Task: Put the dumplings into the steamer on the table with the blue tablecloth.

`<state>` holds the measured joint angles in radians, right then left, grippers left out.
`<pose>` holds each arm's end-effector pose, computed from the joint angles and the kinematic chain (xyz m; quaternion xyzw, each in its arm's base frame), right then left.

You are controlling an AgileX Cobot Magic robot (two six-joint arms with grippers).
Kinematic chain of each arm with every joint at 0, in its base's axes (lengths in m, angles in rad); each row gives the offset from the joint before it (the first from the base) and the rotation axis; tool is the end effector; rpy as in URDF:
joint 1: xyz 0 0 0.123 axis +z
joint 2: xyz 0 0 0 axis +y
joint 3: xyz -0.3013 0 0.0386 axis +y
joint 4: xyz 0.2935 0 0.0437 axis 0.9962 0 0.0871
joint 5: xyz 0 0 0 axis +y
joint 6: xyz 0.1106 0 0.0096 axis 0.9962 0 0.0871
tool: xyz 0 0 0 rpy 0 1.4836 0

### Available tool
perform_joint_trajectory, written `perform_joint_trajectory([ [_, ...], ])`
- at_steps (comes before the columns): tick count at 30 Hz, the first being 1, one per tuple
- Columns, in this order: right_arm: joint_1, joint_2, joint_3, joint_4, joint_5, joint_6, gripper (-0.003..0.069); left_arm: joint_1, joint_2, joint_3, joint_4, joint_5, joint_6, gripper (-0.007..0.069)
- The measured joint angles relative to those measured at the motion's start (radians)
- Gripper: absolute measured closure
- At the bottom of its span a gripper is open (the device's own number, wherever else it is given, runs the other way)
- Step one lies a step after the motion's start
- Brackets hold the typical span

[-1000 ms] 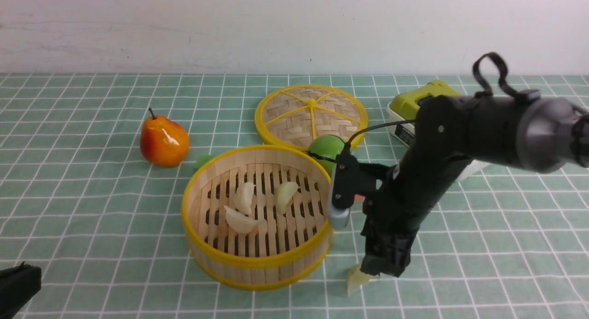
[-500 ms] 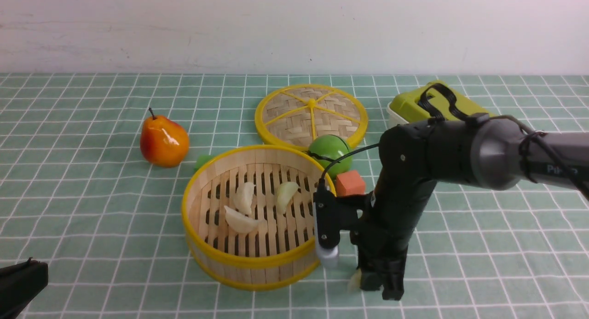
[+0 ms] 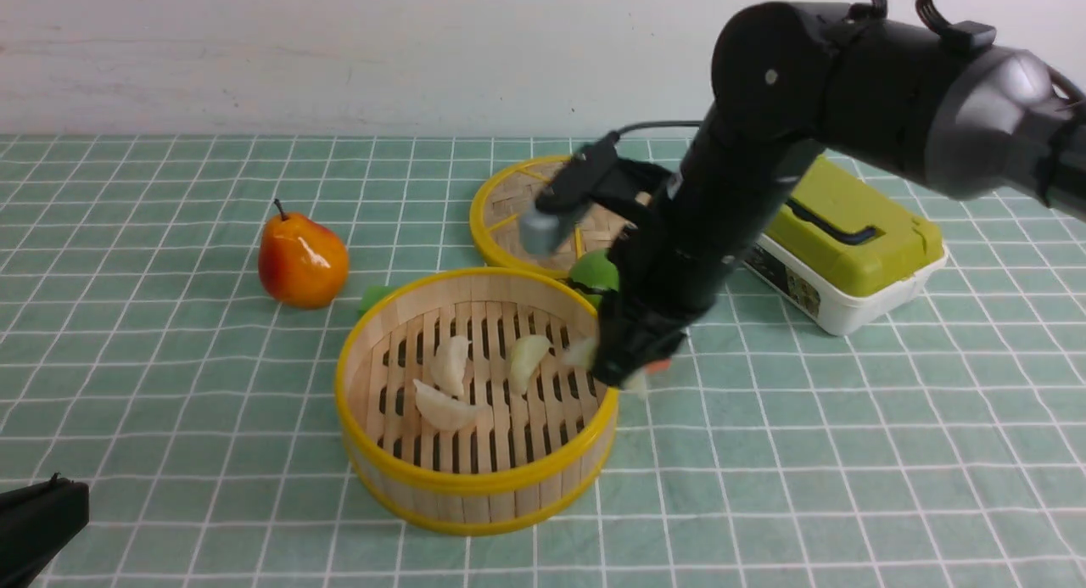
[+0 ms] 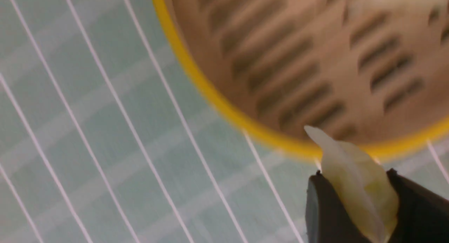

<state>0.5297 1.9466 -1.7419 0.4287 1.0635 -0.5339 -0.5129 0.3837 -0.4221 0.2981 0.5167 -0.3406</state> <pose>0.3989 0.2803 0.2782 -0.4298 0.8594 0.2020 0.1897 0.1203 -0.0492 0.2865 0.1370 0.8130 -0.1068 0.5557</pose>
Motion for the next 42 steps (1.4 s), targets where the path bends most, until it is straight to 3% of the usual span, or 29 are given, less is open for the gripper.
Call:
perform_joint_trajectory([
  [2,0.004,0.028,-0.005,0.115,-0.094,0.046,0.0450,0.000,0.000,0.000,0.001,0.000,0.000,0.0638],
  [5,0.007,0.081,-0.007,0.191,-0.180,0.078,0.0450,0.000,0.000,0.000,0.001,0.003,0.000,0.0638],
  [14,0.007,0.230,-0.005,0.141,-0.217,0.229,0.0446,0.000,0.000,0.000,0.001,0.015,0.000,0.0631],
  [16,0.007,0.234,-0.005,0.134,-0.216,0.243,0.0425,0.000,0.000,0.000,0.001,0.015,0.000,0.0630],
  [24,0.007,0.237,-0.006,0.135,-0.191,0.263,0.0184,0.000,0.000,0.000,0.001,0.015,0.000,0.0623],
  [28,0.007,0.226,-0.018,0.114,-0.157,0.263,0.0165,0.000,0.000,0.000,0.001,0.015,0.000,0.0620],
  [33,0.007,0.204,-0.095,0.078,-0.070,0.263,0.0211,0.000,0.000,0.000,0.001,0.016,0.000,0.0618],
  [37,0.024,0.193,-0.170,0.062,-0.019,0.263,0.0335,0.000,0.000,0.000,0.001,0.013,0.000,0.0618],
  [41,0.051,0.202,-0.174,0.024,-0.095,0.245,0.0499,0.000,0.000,0.000,0.001,0.007,0.000,0.0618],
  [42,0.054,0.204,-0.174,0.020,-0.104,0.245,0.0508,0.000,0.000,0.000,0.001,0.005,0.000,0.0618],
])
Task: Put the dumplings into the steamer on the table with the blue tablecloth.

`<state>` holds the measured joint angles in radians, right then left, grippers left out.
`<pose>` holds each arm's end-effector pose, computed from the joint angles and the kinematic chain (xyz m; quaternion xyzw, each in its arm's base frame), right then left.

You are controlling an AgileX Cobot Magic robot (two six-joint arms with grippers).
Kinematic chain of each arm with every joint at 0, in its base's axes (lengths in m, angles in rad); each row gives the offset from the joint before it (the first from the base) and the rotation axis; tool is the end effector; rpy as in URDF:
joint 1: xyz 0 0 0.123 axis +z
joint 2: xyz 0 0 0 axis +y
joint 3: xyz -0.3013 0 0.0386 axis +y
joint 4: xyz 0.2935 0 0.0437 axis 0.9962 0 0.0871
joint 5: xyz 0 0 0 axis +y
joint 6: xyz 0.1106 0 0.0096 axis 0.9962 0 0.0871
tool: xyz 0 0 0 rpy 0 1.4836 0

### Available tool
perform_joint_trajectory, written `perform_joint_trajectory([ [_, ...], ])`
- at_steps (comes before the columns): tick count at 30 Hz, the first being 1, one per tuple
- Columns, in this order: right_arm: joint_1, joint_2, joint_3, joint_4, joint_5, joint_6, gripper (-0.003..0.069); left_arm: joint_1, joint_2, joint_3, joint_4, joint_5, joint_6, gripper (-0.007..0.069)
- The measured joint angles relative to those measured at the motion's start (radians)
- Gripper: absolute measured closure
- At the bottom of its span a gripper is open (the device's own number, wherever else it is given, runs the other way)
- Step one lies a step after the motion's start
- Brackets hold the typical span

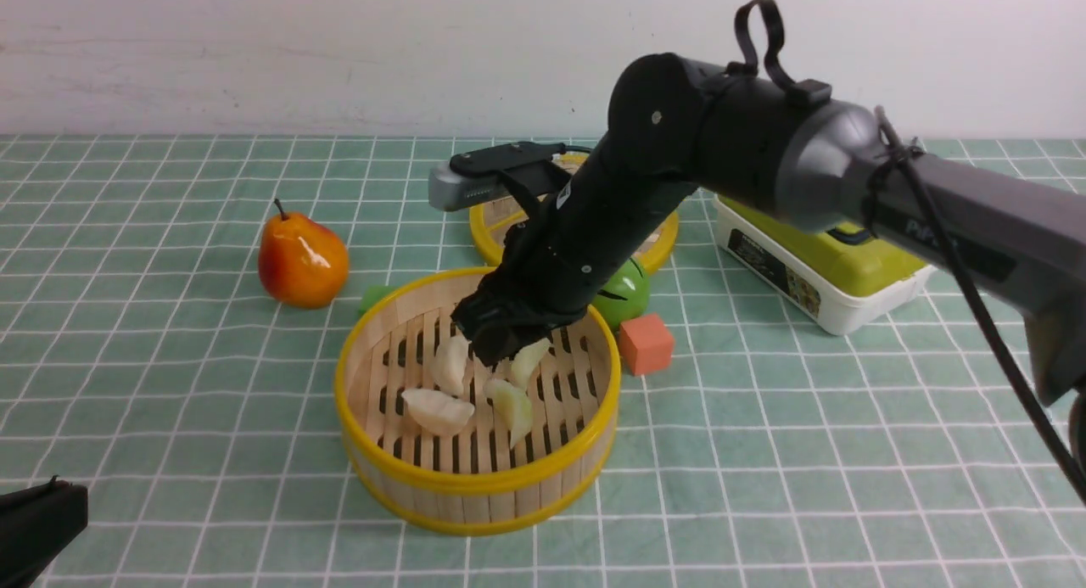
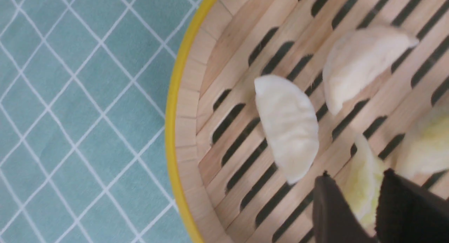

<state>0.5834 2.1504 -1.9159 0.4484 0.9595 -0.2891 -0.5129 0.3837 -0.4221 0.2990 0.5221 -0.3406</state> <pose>0.4322 0.3325 0.2378 -0.3263 0.8948 0.2372 0.1915 0.1202 -0.0489 0.2860 0.1369 0.8145 -0.1053 0.5539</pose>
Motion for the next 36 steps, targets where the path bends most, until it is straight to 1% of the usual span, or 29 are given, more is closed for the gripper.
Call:
perform_joint_trajectory([
  [1,0.006,0.014,-0.001,-0.013,-0.033,-0.005,0.0575,0.000,0.000,0.000,0.000,-0.001,0.000,0.0618],
  [2,0.008,0.027,-0.001,-0.016,-0.046,-0.007,0.0622,0.000,0.000,0.000,0.000,-0.002,0.000,0.0618],
  [4,0.012,0.049,-0.001,-0.017,-0.049,-0.008,0.0671,0.000,0.000,0.000,0.000,-0.003,0.000,0.0618],
  [8,0.020,0.072,-0.001,-0.019,-0.036,-0.008,0.0678,0.000,0.000,0.000,0.000,-0.003,0.000,0.0618],
  [16,0.068,0.076,-0.001,-0.019,0.009,-0.009,0.0674,0.000,0.000,0.000,0.000,-0.004,0.000,0.0616],
  [21,0.078,0.076,-0.001,-0.014,0.011,-0.009,0.0671,0.000,0.000,0.000,0.000,-0.005,0.000,0.0608],
  [25,0.075,0.064,-0.016,-0.041,0.041,-0.009,0.0670,0.000,0.000,0.000,0.000,-0.005,0.000,0.0607],
  [28,0.069,0.007,-0.046,-0.096,0.105,-0.009,0.0669,0.000,0.000,0.000,0.000,-0.005,0.000,0.0603],
  [30,0.067,-0.074,-0.067,-0.160,0.156,-0.009,0.0669,0.000,0.000,0.000,0.000,-0.005,0.000,0.0600],
  [34,0.067,-0.266,-0.084,-0.353,0.239,0.033,0.0666,0.000,0.000,0.000,0.000,-0.006,0.000,0.0596],
  [35,0.066,-0.297,-0.085,-0.376,0.251,0.043,0.0666,0.000,0.000,0.000,0.000,-0.006,0.000,0.0596],
  [36,0.060,-0.375,-0.085,-0.485,0.275,0.098,0.0665,0.000,0.000,0.000,0.000,-0.006,0.000,0.0594],
])
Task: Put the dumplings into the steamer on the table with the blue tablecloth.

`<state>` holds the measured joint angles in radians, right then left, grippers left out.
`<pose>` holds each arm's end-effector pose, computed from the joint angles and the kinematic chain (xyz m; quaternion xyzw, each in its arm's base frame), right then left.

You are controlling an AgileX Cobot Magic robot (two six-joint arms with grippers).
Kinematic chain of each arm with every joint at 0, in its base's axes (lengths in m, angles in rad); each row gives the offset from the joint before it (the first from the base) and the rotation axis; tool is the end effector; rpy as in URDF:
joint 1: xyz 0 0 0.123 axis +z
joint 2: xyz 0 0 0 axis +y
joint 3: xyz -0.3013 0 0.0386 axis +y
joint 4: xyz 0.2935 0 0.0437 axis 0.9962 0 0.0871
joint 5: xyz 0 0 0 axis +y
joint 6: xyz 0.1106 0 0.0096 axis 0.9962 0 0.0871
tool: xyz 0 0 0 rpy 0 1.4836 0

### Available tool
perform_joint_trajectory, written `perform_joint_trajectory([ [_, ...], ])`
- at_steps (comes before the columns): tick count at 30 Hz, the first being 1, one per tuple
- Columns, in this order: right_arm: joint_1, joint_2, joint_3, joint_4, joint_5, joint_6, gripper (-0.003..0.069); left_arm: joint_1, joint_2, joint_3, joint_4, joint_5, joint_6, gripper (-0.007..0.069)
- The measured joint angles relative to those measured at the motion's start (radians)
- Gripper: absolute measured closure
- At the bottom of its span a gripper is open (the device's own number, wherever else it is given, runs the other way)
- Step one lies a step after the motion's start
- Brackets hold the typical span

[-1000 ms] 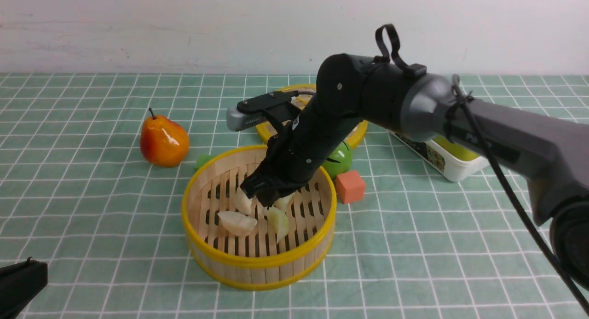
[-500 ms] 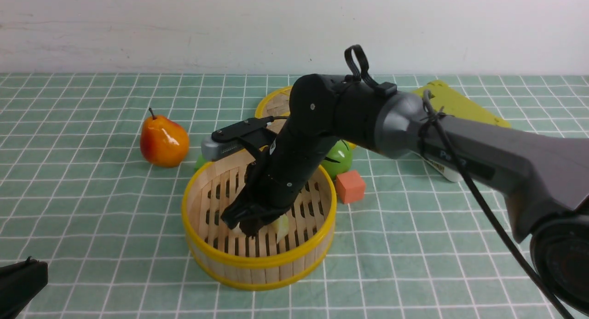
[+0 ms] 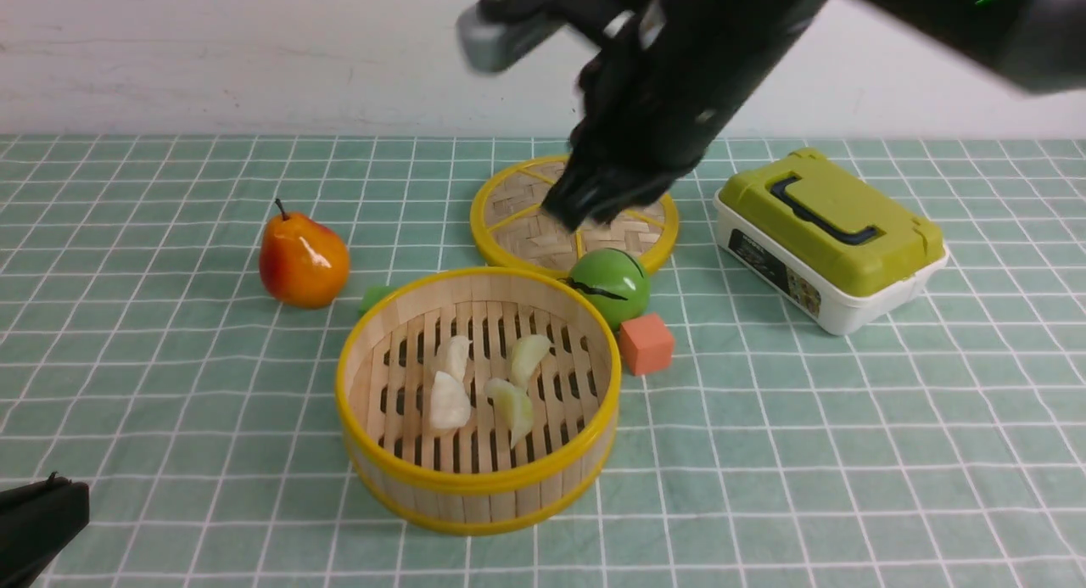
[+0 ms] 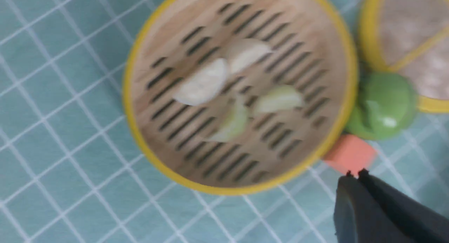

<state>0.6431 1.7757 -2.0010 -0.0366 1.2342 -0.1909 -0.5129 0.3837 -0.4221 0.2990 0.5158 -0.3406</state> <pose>0.3564 0.2623 0.4299 -0.3840 0.8663 0.0536 0.3148 0.1203 -0.0492 0.2866 0.1372 0.8127 -0.1066 0.5561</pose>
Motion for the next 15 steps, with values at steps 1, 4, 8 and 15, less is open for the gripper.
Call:
perform_joint_trajectory([
  [1,-0.007,-0.045,0.004,-0.045,0.006,0.030,0.0664,0.000,0.000,0.000,0.000,0.000,0.000,0.0593],
  [4,-0.032,-0.171,0.061,-0.133,0.009,0.114,0.0662,0.000,0.000,0.000,0.000,0.001,0.000,0.0588],
  [8,-0.045,-0.362,0.229,-0.154,0.014,0.166,0.0662,0.000,0.000,0.000,0.000,0.002,0.000,0.0586],
  [15,-0.045,-0.778,0.800,-0.108,-0.450,0.207,0.0660,0.000,0.000,0.000,0.000,0.003,0.000,0.0579],
])
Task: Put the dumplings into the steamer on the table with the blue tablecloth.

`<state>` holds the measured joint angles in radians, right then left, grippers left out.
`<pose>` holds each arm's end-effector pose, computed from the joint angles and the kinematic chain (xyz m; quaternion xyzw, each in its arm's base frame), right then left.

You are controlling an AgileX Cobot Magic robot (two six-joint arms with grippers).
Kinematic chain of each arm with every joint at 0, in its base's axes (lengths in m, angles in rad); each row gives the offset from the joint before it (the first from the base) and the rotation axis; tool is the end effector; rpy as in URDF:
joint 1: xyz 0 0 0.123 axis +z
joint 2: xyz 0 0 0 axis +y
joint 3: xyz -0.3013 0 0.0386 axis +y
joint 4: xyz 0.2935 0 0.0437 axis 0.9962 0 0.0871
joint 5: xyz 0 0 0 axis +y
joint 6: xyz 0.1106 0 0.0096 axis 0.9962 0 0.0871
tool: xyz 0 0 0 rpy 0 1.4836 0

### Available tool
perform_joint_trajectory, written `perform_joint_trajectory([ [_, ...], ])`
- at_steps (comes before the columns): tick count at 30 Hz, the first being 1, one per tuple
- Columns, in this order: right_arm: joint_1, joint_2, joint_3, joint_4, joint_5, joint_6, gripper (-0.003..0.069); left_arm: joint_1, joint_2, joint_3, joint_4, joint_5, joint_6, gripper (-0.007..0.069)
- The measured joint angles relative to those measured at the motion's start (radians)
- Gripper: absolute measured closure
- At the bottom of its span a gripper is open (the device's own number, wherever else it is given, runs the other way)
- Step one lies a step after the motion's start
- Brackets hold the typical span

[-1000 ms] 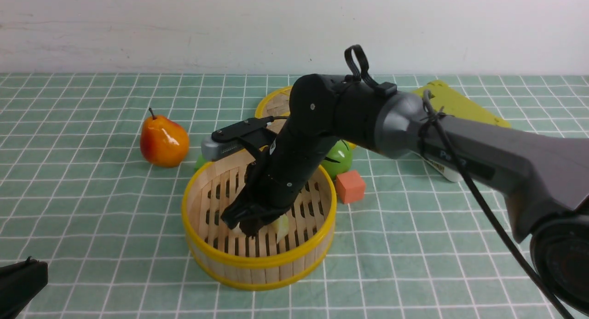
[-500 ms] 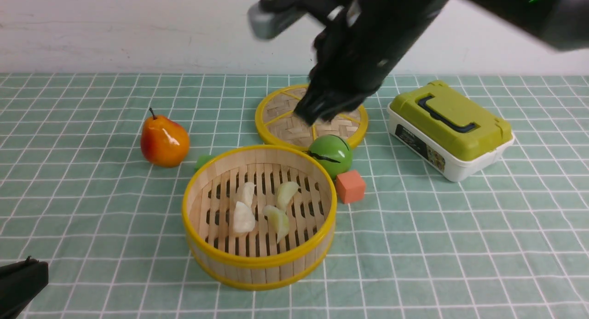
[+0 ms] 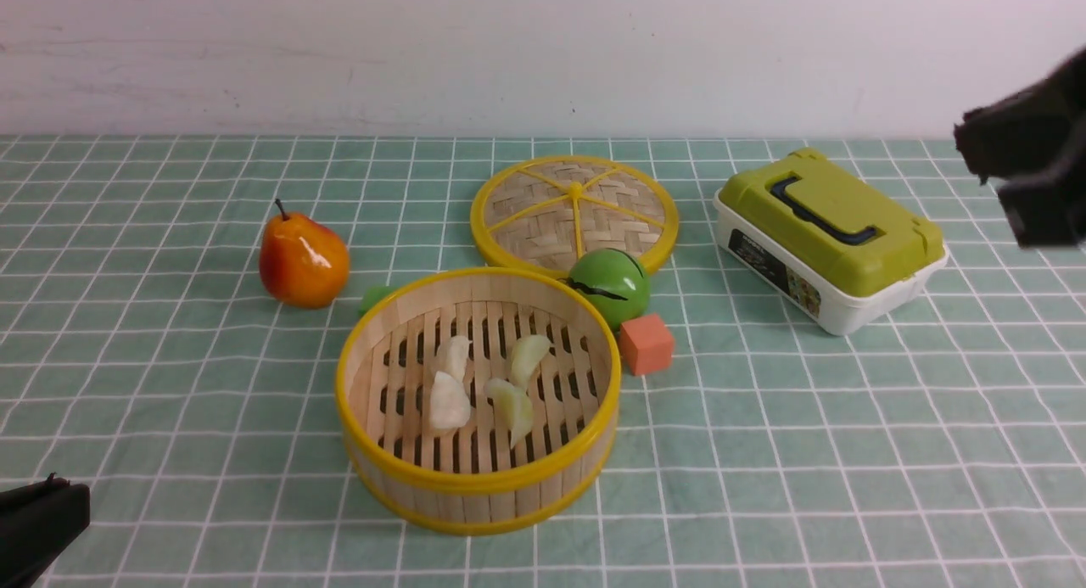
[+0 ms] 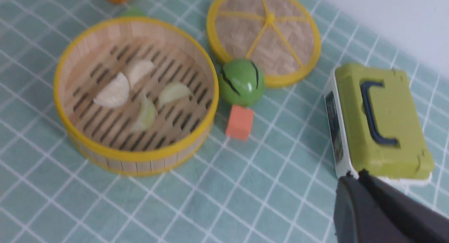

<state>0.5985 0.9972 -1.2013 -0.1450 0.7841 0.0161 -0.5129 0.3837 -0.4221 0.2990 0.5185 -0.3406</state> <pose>0.2088 0.1287 0.4475 -0.2628 0.8148 0.0879 0.5092 0.1203 -0.0491 0.2864 0.1371 0.8135 -0.1061 0.5552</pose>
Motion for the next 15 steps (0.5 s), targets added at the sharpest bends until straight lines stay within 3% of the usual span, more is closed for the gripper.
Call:
perform_joint_trajectory([
  [2,0.000,-0.065,0.132,0.004,-0.139,0.013,0.0659,0.000,0.000,0.000,0.000,0.000,0.000,0.0577],
  [4,0.000,-0.194,0.363,0.006,-0.479,0.027,0.0658,0.000,0.000,0.000,0.000,0.000,0.000,0.0573],
  [7,0.000,-0.269,0.535,0.006,-0.707,0.040,0.0655,0.000,0.000,0.000,0.000,0.000,0.000,0.0569],
  [8,0.000,-0.307,0.632,0.006,-0.866,0.043,0.0654,0.000,0.000,0.000,0.000,0.000,0.000,0.0568],
  [11,0.000,-0.367,0.808,0.006,-1.097,0.047,0.0652,0.000,0.000,0.000,0.000,0.000,0.000,0.0565],
  [15,0.000,-0.405,0.971,-0.007,-1.262,0.049,0.0649,0.000,0.000,0.000,0.000,0.000,0.000,0.0561],
])
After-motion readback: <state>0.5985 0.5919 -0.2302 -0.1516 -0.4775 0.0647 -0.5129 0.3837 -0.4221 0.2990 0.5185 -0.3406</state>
